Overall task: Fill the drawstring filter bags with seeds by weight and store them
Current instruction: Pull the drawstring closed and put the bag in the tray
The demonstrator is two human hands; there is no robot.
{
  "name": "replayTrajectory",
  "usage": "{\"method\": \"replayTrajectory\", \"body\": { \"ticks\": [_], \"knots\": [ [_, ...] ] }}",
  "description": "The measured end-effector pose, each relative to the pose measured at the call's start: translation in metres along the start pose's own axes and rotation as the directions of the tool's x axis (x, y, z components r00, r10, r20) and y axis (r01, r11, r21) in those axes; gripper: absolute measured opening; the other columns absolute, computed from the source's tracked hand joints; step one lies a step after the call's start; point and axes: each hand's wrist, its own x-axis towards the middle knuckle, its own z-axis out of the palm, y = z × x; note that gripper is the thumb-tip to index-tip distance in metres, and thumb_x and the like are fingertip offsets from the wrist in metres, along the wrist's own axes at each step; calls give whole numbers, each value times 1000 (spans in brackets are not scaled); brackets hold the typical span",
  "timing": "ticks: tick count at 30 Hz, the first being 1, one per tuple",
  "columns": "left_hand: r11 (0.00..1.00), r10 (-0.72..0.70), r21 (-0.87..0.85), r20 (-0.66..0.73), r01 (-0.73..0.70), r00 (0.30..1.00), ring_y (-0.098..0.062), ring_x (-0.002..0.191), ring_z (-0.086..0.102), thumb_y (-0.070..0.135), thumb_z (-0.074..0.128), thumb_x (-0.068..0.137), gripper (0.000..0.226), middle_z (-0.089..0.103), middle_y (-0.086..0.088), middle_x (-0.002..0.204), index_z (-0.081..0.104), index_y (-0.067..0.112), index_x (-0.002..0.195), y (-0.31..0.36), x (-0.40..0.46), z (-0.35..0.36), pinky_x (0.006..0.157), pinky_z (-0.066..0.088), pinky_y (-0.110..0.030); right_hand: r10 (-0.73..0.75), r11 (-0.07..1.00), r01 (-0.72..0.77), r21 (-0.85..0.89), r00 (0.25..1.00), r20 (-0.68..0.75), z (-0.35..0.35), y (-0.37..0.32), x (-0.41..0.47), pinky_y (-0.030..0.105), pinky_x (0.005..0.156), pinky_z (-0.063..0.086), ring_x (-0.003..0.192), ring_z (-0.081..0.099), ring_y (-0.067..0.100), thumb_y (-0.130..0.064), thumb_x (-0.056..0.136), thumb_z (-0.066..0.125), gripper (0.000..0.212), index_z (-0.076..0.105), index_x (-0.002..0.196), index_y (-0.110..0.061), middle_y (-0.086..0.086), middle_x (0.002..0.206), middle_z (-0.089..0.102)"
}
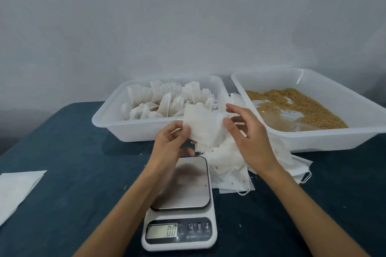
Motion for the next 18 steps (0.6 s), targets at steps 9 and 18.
{"method": "replayTrajectory", "body": {
  "ticks": [9, 18],
  "knots": [
    [999, -4, 47, -113, 9, 994, -19, 56, 58, 13, 66, 101, 26, 66, -14, 71, 62, -12, 106, -10, -2, -4, 48, 53, -28, 252, 845, -346, 407, 930, 267, 0, 12, -1, 34, 79, 62, 90, 74, 30, -16, 83, 77, 21, 75, 97, -1, 18, 97, 77],
    [794, 434, 451, 52, -409, 900, -23, 74, 59, 2, 78, 88, 19, 65, 4, 82, 67, 17, 91, -8, -18, 5, 72, 55, -40, 210, 923, -258, 284, 959, 188, 11, 6, -5, 22, 63, 52, 56, 56, 16, -8, 83, 79, 28, 54, 70, -6, 6, 60, 59]
  ]
}}
